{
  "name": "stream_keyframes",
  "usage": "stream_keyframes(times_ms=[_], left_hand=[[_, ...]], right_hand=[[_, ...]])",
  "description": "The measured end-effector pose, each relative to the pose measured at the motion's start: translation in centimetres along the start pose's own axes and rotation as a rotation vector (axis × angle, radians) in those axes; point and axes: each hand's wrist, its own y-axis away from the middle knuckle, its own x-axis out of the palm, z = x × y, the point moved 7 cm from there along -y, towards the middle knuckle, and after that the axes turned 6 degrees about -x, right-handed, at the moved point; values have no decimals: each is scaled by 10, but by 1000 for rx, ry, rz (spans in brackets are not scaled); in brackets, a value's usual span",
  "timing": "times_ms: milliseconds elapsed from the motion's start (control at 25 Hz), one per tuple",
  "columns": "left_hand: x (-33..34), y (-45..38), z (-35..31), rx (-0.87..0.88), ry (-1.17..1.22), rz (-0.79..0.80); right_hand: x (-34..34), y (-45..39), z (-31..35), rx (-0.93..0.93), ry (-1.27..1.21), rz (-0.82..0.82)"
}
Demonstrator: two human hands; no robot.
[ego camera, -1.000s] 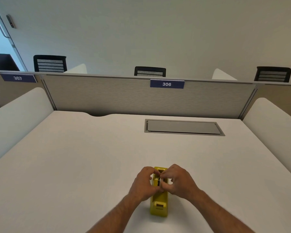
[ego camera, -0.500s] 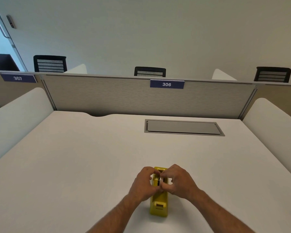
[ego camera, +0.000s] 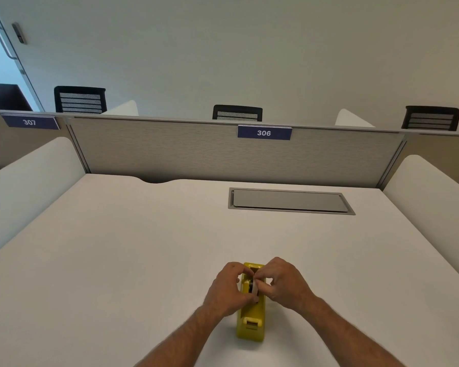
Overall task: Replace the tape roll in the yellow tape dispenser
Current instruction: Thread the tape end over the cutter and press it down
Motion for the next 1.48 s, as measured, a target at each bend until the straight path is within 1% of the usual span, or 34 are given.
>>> stream_keyframes(times_ms=[160,280,920,1040,1160,1480], left_hand=[[-1,1,-1,6,9,-7],[-1,1,-2,8,1,-12],[2,-1,2,1,19,1],[1,-1,2,9,19,-15],[1,-1,1,15,11,-21],[0,0,0,7,-2,-11]], right_hand=[[2,0,-3,32,-15,19],[4,2,0,16,-8,33],[-3,0,-2,40,-31,-5],[0,2,-3,58,-20,9],[2,3,1,29,4,32],[0,2,-1,45,-10,17]])
